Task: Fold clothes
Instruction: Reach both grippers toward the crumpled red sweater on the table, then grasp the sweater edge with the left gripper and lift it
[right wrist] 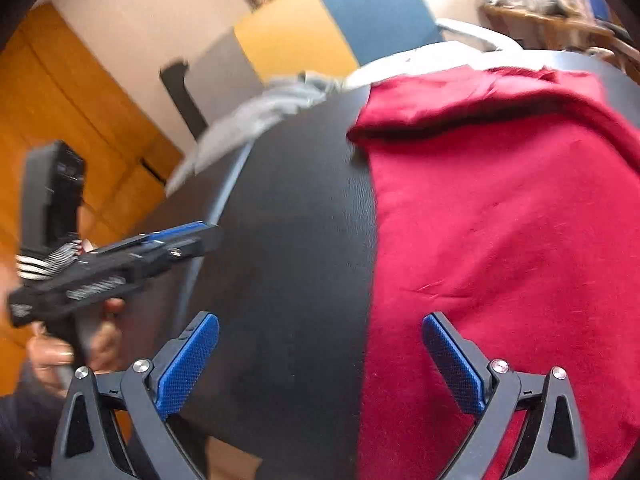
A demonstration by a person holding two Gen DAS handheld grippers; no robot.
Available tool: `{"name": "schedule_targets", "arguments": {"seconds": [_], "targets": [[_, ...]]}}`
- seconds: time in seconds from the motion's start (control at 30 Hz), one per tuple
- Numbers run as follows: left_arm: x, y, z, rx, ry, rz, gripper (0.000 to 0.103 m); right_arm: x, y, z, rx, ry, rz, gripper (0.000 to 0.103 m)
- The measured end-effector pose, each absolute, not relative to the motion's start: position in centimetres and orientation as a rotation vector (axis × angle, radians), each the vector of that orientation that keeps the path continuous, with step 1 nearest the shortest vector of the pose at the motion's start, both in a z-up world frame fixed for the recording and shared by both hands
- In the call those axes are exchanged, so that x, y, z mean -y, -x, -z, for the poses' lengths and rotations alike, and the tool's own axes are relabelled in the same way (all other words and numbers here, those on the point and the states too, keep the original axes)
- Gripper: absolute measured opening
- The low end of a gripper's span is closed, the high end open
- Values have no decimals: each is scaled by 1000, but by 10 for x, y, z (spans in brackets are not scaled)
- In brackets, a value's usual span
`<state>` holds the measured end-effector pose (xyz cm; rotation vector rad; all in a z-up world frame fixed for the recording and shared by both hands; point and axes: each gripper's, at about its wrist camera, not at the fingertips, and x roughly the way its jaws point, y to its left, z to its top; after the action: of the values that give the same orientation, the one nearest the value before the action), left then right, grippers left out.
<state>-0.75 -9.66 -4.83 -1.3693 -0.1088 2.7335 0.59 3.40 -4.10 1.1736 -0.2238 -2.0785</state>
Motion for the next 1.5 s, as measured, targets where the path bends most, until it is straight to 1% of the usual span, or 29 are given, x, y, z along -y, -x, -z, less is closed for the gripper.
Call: {"name": "schedule_targets", "arguments": {"seconds": [0.1, 0.2, 0.27, 0.33, 0.5, 0.57, 0.63, 0.67, 0.7, 0.73, 0.77, 0.8, 0.87, 0.93, 0.97, 1.07, 1.1, 1.13, 1.23, 1.27, 1.33, 1.37, 1.4, 1.43, 1.47, 1.5], "targets": [[58, 34, 29, -182, 1275, -2710, 45, -71, 10, 26, 376, -1140, 2135, 103], [15, 66, 23, -431, 1193, -2665, 46, -124, 36, 23, 632, -1115, 2197, 103], [-16, 82, 27, -544, 1160, -2615, 46, -164, 43, 33, 831, -1114, 2224, 103], [-36, 108, 34, -631, 1152, -2567, 46, -196, 38, 43, 960, -1115, 2244, 103], [-67, 165, 63, -863, 1188, -2499, 46, -210, 33, 69, 960, -1192, 2268, 103], [-68, 186, 74, -895, 1242, -2477, 46, -200, 38, 76, 957, -1201, 2261, 103], [-69, 200, 89, -905, 1302, -2424, 49, -189, 45, 83, 948, -1219, 2259, 103], [-69, 205, 98, -912, 1329, -2397, 49, -188, 49, 85, 955, -1219, 2260, 103], [-69, 209, 104, -907, 1345, -2387, 45, -188, 52, 88, 970, -1208, 2260, 103], [-68, 212, 107, -889, 1350, -2396, 21, -187, 56, 90, 983, -1197, 2259, 103], [-62, 214, 106, -801, 1368, -2408, 10, -185, 58, 91, 992, -1187, 2258, 103], [-48, 217, 99, -612, 1383, -2428, 9, -184, 59, 91, 994, -1179, 2257, 103], [-10, 218, 76, -177, 1350, -2469, 7, -200, 49, 93, 991, -1156, 2257, 103], [44, 207, 48, 285, 1240, -2499, 7, -202, 44, 93, 971, -1132, 2269, 103], [68, 199, 37, 458, 1188, -2498, 7, -202, 42, 93, 959, -1124, 2277, 103], [130, 166, 22, 779, 1076, -2488, 6, -203, 36, 95, 908, -1107, 2315, 103], [148, 152, 23, 829, 1077, -2493, 6, -205, 33, 96, 888, -1105, 2328, 103], [161, 140, 27, 840, 1102, -2519, 6, -207, 29, 97, 869, -1104, 2340, 103], [196, 115, 48, 917, 1230, -2560, 7, -210, 26, 98, 801, -1108, 2381, 103], [208, 105, 58, 968, 1289, -2575, 7, -208, 28, 99, 776, -1113, 2392, 103], [237, 77, 84, 1134, 1431, -2600, 9, -204, 31, 99, 705, -1124, 2417, 103], [247, 64, 95, 1225, 1474, -2598, 10, -201, 32, 99, 667, -1127, 2428, 103], [250, 51, 102, 1280, 1483, -2593, 10, -199, 34, 98, 627, -1125, 2437, 103], [248, 37, 107, 1306, 1476, -2589, 11, -197, 35, 98, 590, -1124, 2445, 103], [243, 24, 110, 1285, 1477, -2590, 11, -195, 35, 99, 561, -1126, 2449, 103], [230, 15, 108, 1208, 1481, -2589, 13, -194, 36, 99, 534, -1129, 2454, 103]]}}
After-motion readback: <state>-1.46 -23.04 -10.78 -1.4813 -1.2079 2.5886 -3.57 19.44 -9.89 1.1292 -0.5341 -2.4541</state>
